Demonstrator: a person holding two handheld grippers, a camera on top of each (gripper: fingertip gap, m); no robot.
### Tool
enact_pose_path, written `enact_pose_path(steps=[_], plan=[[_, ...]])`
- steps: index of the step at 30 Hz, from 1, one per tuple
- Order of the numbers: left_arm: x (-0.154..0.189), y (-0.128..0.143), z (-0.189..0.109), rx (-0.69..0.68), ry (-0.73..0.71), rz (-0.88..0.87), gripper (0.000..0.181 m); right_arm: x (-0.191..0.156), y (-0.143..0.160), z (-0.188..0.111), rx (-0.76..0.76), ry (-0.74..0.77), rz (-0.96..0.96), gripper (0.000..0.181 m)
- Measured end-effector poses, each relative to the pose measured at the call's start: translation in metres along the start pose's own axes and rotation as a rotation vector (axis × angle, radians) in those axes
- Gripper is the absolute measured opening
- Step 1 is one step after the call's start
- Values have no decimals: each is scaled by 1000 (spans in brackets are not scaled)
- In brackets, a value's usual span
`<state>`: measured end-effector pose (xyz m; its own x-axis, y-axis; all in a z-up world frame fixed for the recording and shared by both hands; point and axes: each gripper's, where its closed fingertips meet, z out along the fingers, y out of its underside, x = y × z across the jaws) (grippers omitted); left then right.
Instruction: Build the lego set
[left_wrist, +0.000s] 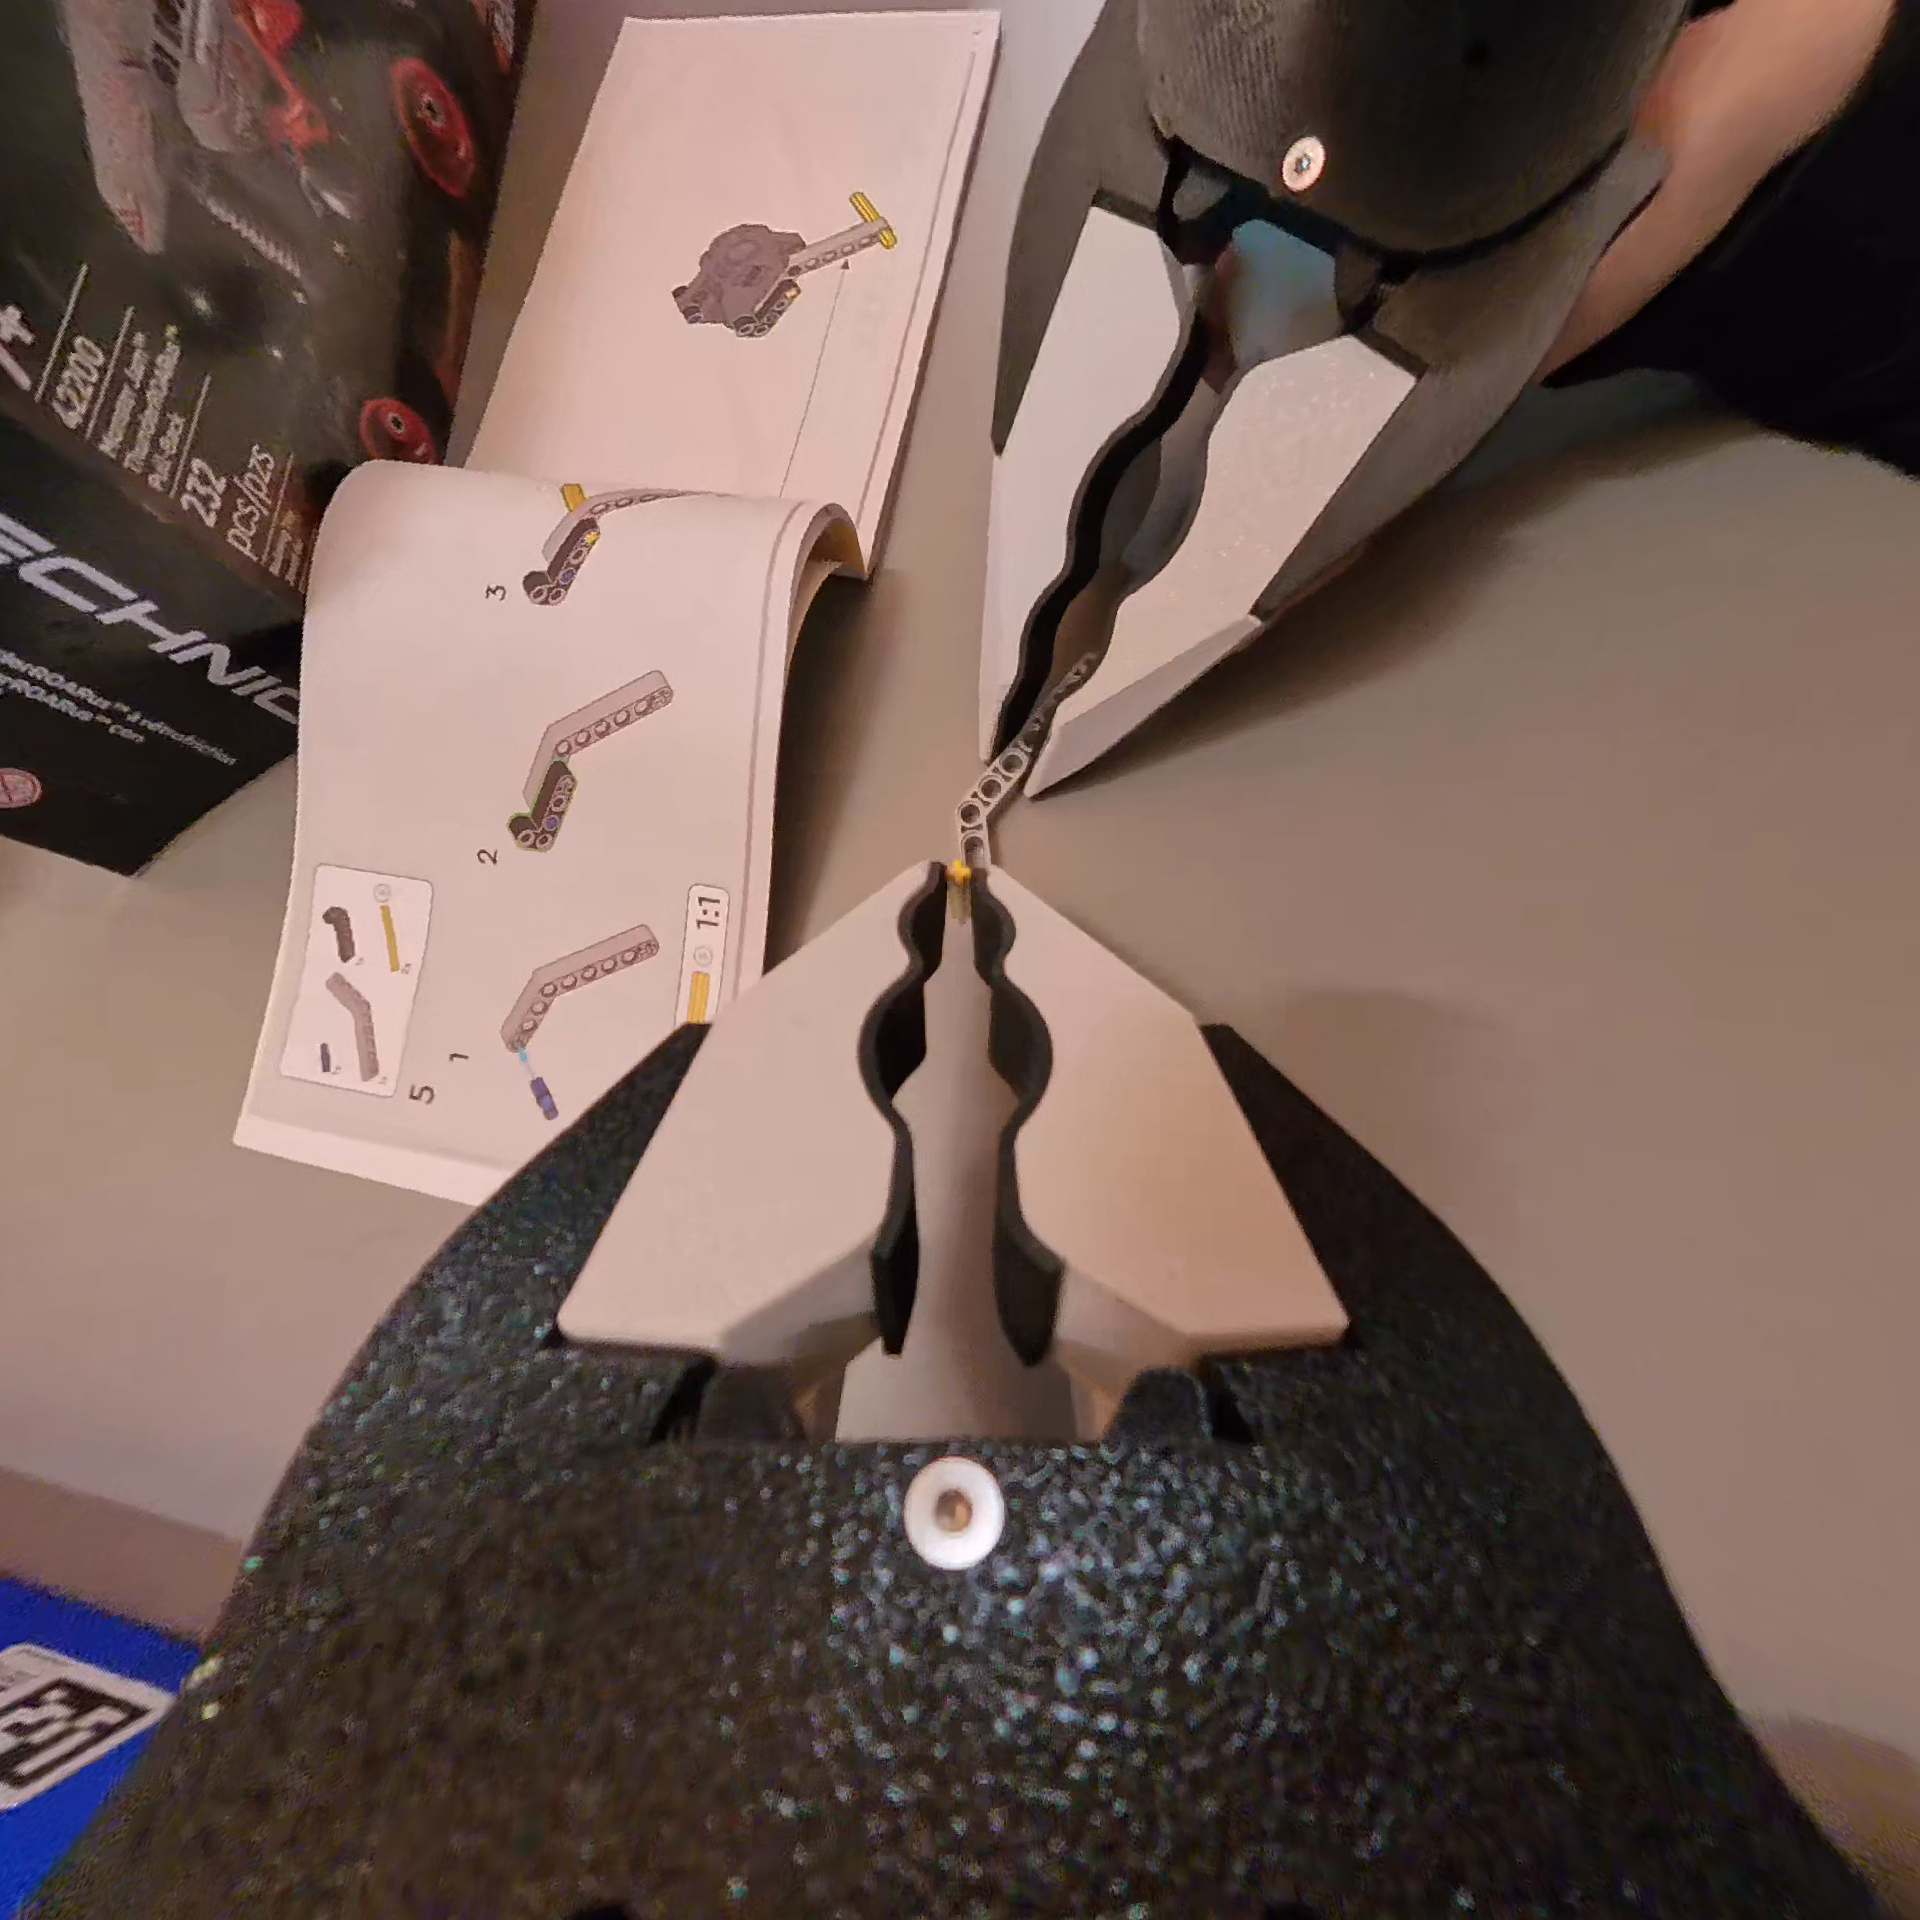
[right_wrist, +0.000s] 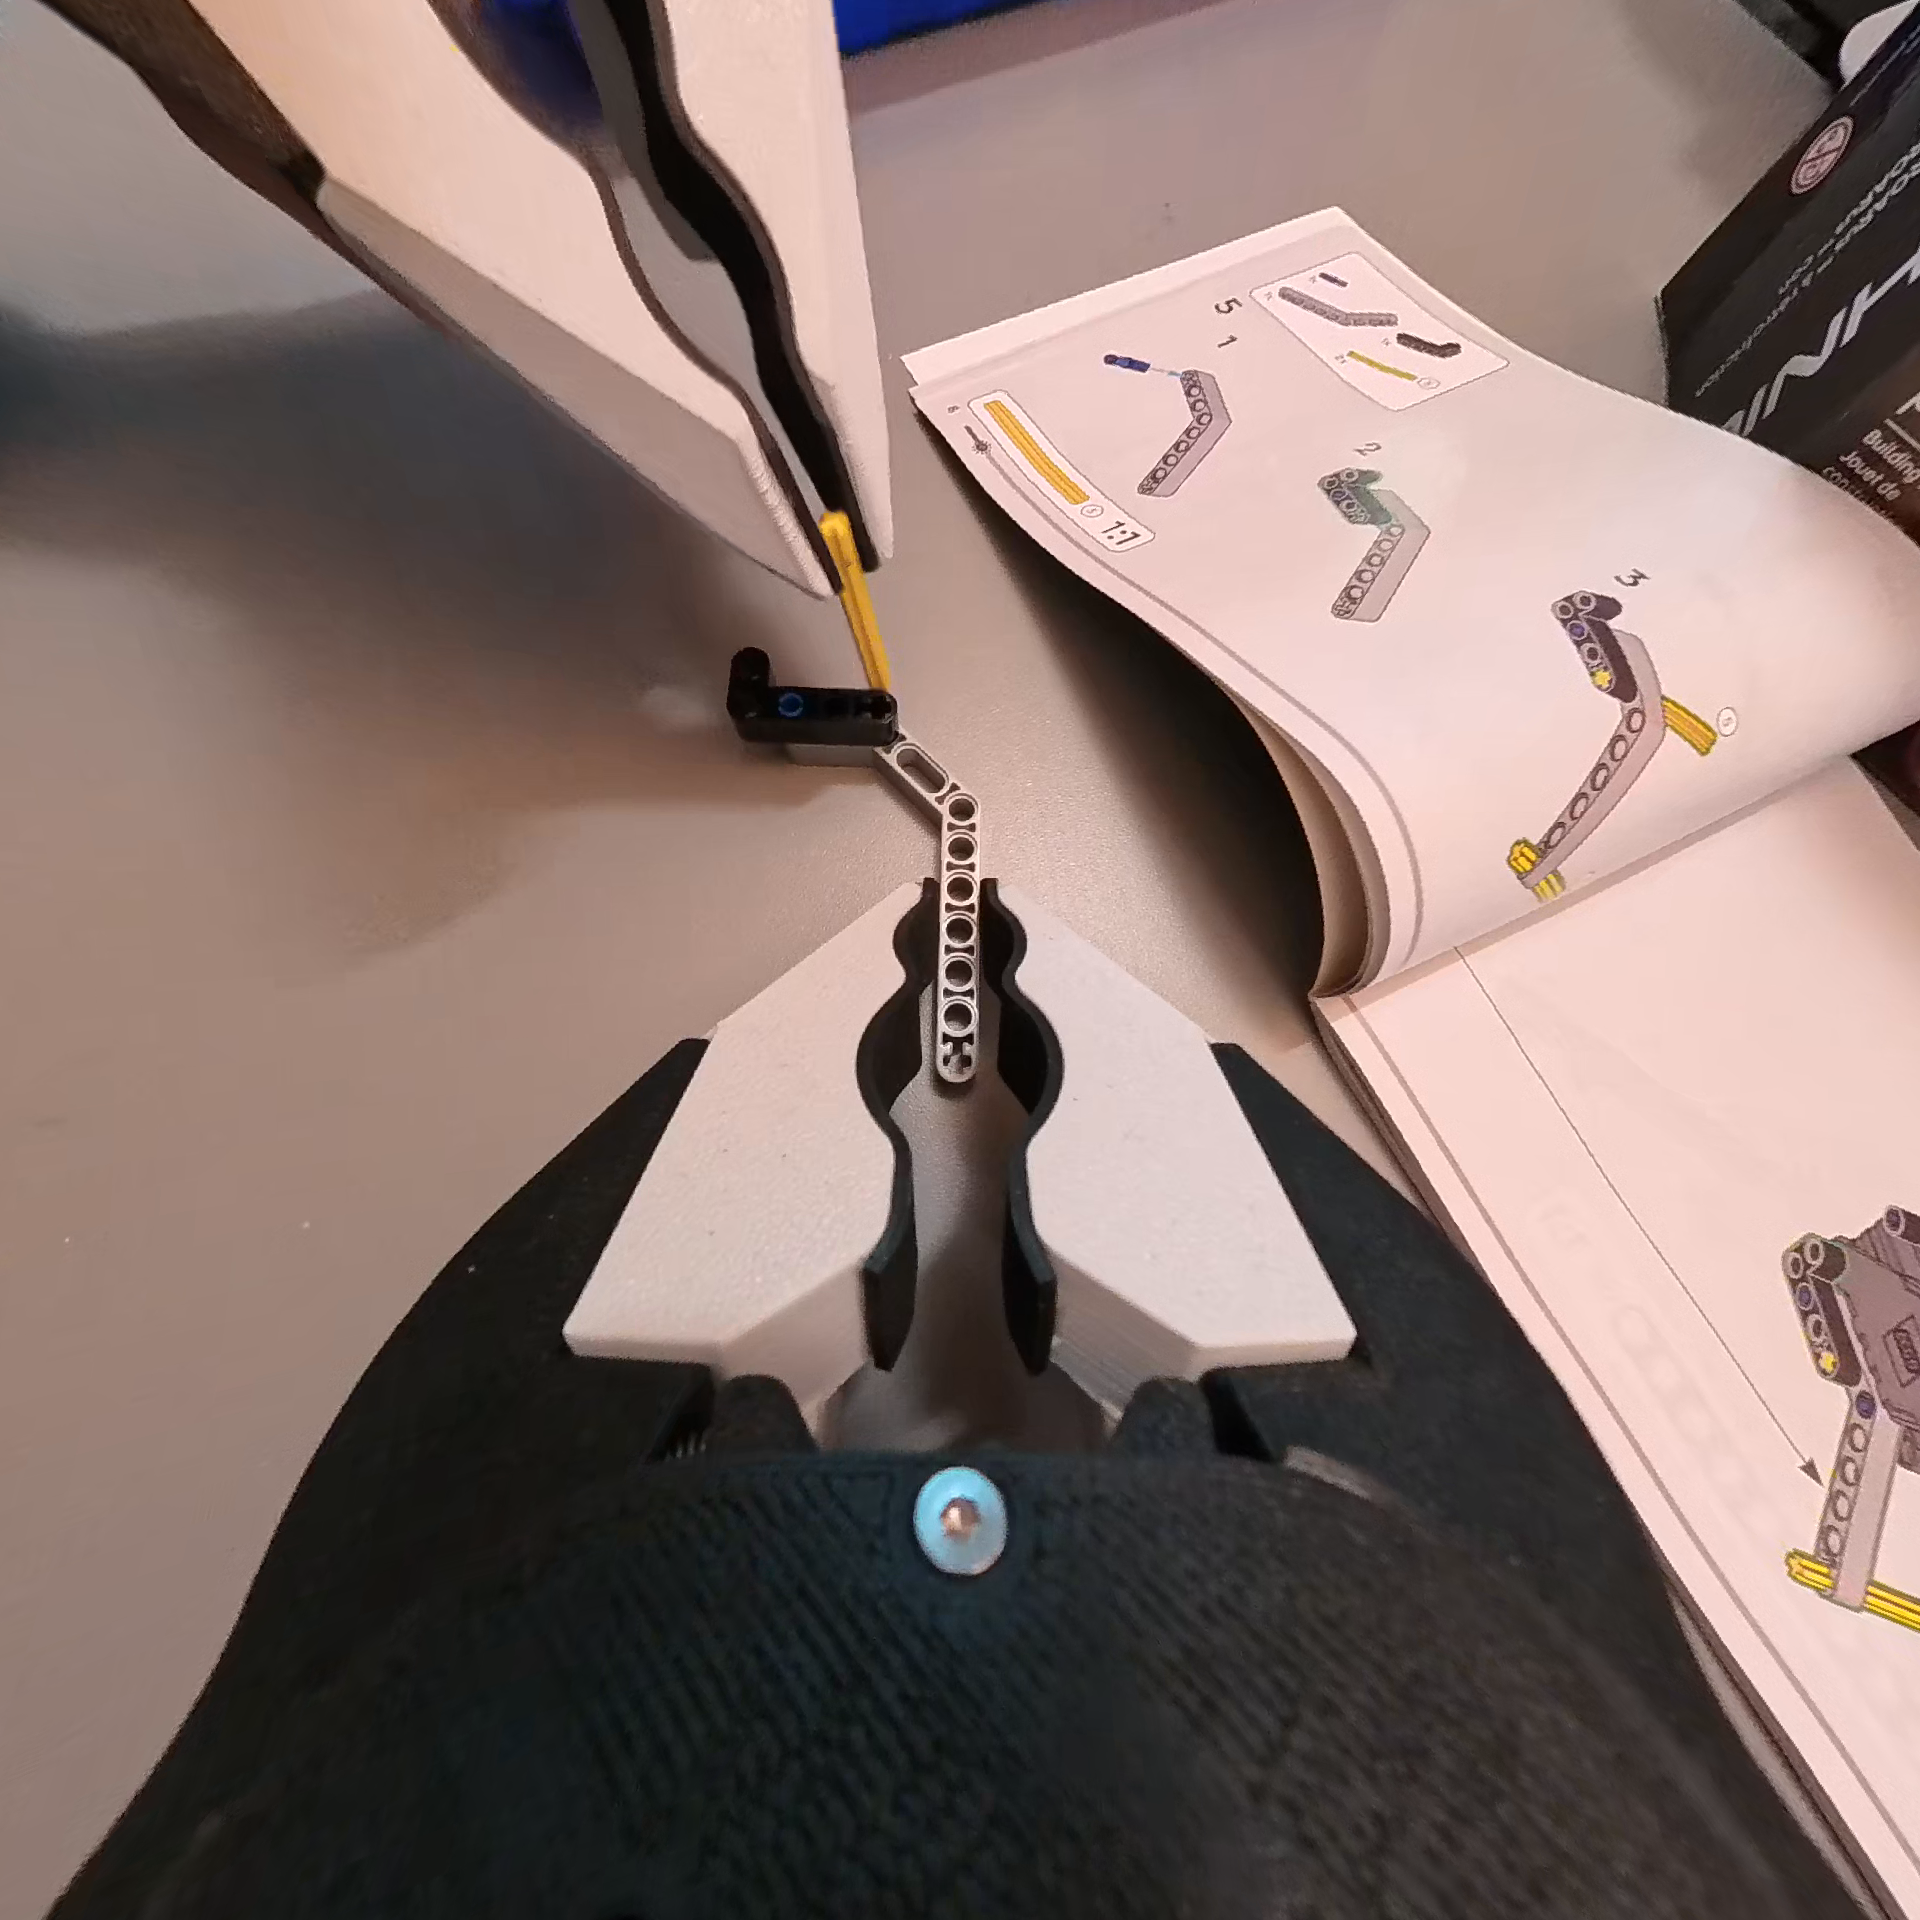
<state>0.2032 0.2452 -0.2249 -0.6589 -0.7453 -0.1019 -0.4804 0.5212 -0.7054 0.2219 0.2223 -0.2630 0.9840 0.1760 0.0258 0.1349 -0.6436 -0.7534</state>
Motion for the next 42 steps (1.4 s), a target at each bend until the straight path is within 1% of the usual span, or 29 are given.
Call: enact_pose_path(steps=[4, 12, 19, 26, 31, 39, 42], plan=[[-1, -3, 1, 15, -6, 3, 1, 0, 0, 0, 0, 0, -1, 6], [3, -4, 1, 34, 31, -30, 1, 0, 0, 0, 0, -6, 9, 6], [3, -3, 0, 10, 37, -14, 2, 0, 0, 0, 0, -3, 5, 6], [4, -2, 0, 5, 109, 73, 2, 0, 0, 0, 0, -3, 5, 6], [3, -1, -1, -29, 160, 146, 1, 0, 0, 0, 0, -5, 7, 6], [4, 1, -1, -125, 254, 354, 1, 0, 0, 0, 0, -5, 8, 6], [4, 1, -1, -160, 307, 391, 1, 0, 0, 0, 0, -6, 9, 6]])
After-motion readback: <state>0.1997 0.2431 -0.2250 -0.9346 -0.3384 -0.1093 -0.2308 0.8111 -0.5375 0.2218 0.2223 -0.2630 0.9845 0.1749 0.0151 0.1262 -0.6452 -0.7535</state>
